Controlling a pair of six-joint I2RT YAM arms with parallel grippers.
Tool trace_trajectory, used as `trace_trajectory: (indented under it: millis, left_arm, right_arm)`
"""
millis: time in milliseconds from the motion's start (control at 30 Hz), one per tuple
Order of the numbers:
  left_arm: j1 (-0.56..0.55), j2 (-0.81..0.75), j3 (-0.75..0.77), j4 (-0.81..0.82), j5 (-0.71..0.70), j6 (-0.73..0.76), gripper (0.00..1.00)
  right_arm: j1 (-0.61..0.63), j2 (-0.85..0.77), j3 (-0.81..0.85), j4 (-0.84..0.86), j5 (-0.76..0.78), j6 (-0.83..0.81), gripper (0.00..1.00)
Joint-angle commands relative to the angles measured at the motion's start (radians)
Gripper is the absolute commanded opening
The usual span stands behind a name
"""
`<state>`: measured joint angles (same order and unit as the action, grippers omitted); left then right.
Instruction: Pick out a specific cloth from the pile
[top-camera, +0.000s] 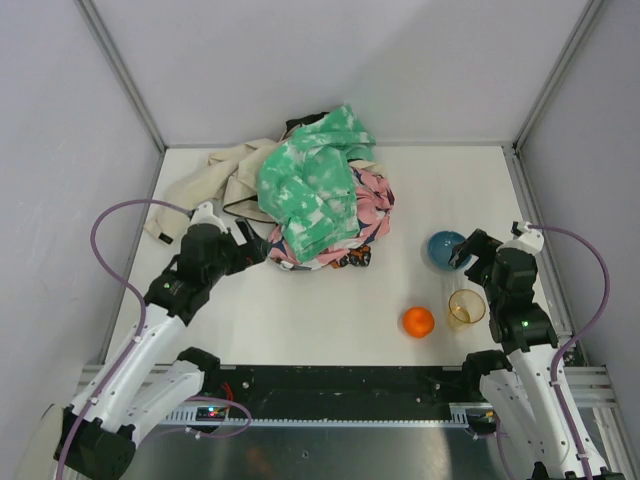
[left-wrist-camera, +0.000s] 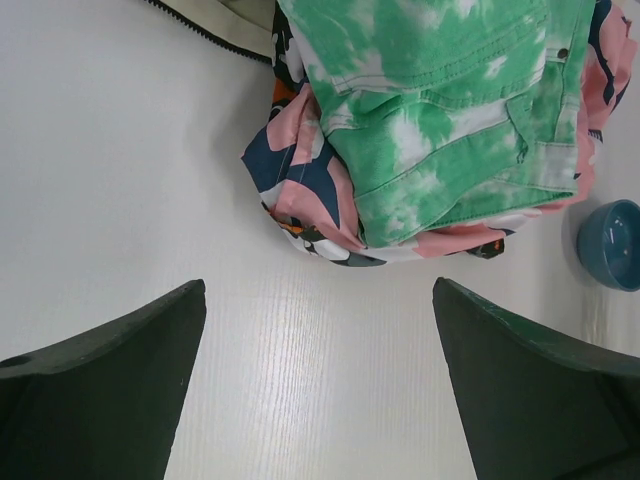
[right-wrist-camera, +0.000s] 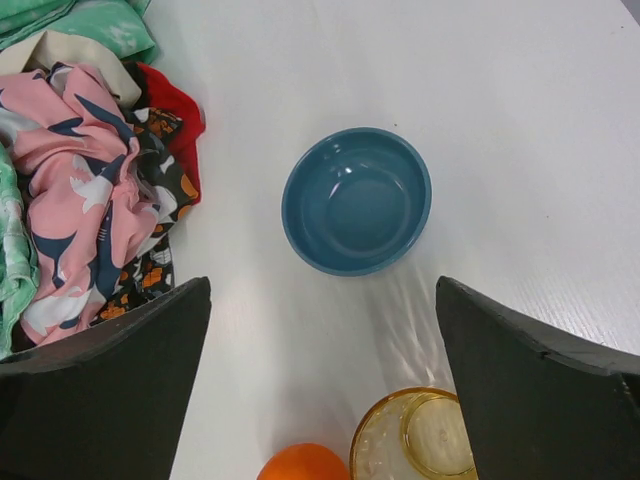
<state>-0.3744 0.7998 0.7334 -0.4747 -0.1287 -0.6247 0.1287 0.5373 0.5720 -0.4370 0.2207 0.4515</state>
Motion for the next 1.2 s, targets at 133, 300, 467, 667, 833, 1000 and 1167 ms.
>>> trace_trajectory:
  millis: [133, 300, 467, 667, 833, 1000, 1167]
  left_arm:
    - [0.005, 0.044, 0.071, 0.026, -0.022, 0.027, 1.00]
    - [-0.023, 0.176, 0.183, 0.073, 0.005, 0.058, 1.00]
    - [-0.186, 0.464, 0.432, 0.093, -0.070, 0.150, 1.00]
    - [-0.326, 0.890, 0.788, 0.089, -0.115, 0.221, 1.00]
    - [-0.409, 1.210, 1.124, 0.036, -0.287, 0.283, 1.00]
    - [-0.446, 1.552, 1.485, -0.068, -0.325, 0.296, 1.00]
    - [-0.460, 1.750, 1.632, -0.158, -0.396, 0.289, 1.00]
  right_arm:
    - [-0.004, -0.003, 0.009, 0.051, -0.006, -0.018, 0.99]
    - [-0.004, 0.003, 0.008, 0.071, -0.015, -0.028, 0.99]
    - [-0.004, 0.019, 0.009, 0.080, -0.038, -0.022, 0.99]
    - [-0.003, 0.041, 0.008, 0.077, -0.049, -0.011, 0.99]
    - [-0.003, 0.051, 0.008, 0.077, -0.046, -0.017, 0.99]
    - [-0.003, 0.047, 0.006, 0.078, -0.044, -0.025, 0.99]
    - [-0.004, 0.033, -0.004, 0.080, -0.040, -0.035, 0.99]
